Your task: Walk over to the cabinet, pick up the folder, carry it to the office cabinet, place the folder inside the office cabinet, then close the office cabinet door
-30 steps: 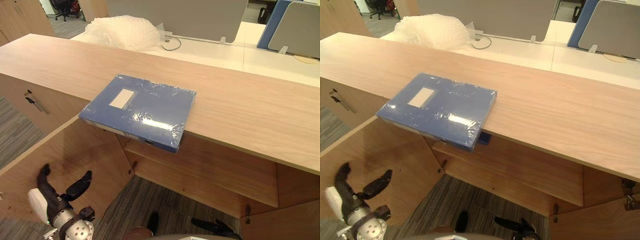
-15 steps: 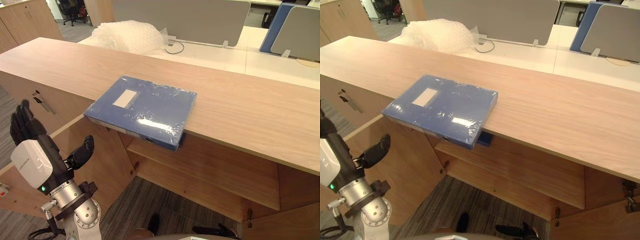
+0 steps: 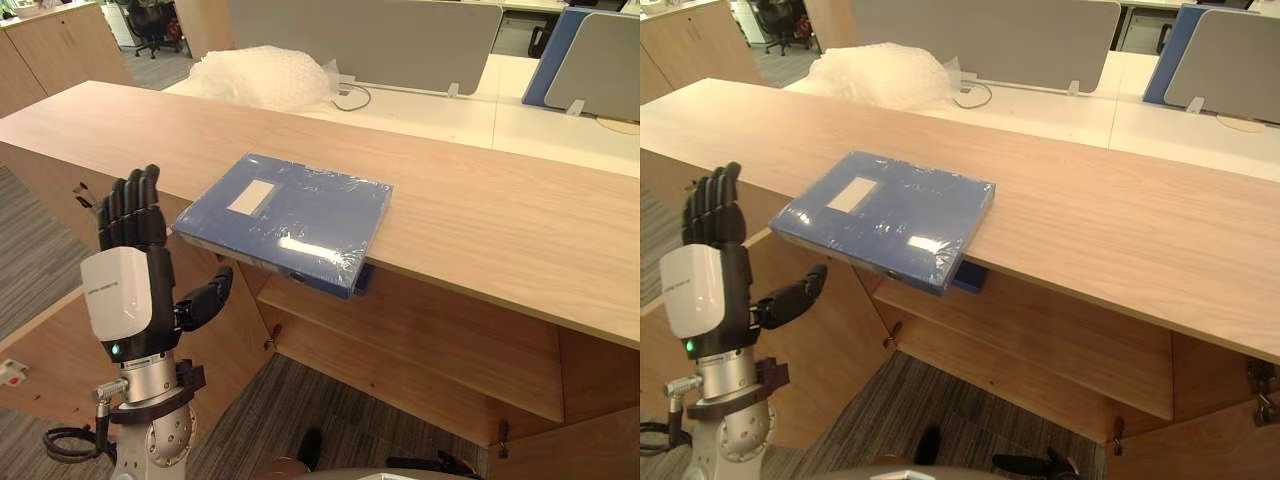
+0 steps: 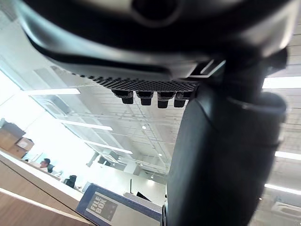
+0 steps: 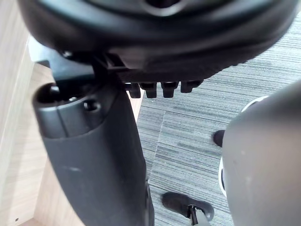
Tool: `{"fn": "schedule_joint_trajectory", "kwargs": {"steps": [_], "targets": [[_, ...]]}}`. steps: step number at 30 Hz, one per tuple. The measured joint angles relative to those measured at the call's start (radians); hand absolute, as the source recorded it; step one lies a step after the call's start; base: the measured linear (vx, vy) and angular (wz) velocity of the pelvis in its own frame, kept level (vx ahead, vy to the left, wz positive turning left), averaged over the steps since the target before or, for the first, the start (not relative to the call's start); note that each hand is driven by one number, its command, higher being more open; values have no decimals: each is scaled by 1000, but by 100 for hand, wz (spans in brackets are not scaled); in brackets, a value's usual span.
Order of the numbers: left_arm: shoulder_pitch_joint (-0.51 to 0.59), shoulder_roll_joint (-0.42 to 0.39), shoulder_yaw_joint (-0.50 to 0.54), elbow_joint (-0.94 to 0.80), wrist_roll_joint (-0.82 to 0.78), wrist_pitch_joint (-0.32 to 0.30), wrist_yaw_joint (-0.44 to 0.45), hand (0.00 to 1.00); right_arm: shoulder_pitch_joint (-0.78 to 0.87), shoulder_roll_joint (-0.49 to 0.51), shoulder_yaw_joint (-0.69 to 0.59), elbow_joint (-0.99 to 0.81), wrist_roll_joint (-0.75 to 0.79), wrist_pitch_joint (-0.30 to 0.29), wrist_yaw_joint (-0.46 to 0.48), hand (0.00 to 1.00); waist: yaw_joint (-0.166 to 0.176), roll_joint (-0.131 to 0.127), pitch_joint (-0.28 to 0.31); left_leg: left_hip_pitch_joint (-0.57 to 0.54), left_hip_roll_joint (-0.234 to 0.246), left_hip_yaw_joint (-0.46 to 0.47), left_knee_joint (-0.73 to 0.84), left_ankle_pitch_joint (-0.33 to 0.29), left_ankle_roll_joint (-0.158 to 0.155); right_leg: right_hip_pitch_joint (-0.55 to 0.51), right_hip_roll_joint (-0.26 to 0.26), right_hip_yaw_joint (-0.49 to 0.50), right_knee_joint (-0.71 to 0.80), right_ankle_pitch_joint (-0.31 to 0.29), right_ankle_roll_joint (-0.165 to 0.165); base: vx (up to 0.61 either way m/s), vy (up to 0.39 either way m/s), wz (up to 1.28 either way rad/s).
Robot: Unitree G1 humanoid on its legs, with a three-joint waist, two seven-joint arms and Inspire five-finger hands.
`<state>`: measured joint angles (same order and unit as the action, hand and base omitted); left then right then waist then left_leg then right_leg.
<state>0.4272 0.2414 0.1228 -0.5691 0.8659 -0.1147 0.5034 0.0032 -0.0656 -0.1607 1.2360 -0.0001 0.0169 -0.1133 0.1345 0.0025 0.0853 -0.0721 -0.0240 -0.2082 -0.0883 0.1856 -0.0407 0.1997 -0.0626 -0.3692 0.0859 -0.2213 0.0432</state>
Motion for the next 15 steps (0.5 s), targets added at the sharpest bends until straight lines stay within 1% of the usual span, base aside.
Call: {"fn": "schedule_joint_trajectory", "kwargs": {"steps": [2, 7, 15], "targets": [[1, 31, 1, 2, 0, -16, -14, 100, 0, -2, 7, 1, 0, 0, 1, 100, 1, 2, -2, -2, 3, -2, 0, 2, -2, -2, 4, -1, 2, 0, -1, 0, 0, 0], [4, 71, 3, 7, -1, -36, -38, 100, -1, -6, 6, 8, 0, 0, 5, 100, 2, 6, -9, -2, 7, -2, 0, 5, -6, -4, 8, -1, 5, -1, -4, 0, 0, 0], [6, 141, 1, 17, 0, -40, -57, 100, -10, -7, 5, 24, -15, 0, 20, 100, 1, 5, -11, 0, 18, 0, -1, 7, -10, -9, 15, 3, 18, -5, -11, 0, 0, 0]]}}
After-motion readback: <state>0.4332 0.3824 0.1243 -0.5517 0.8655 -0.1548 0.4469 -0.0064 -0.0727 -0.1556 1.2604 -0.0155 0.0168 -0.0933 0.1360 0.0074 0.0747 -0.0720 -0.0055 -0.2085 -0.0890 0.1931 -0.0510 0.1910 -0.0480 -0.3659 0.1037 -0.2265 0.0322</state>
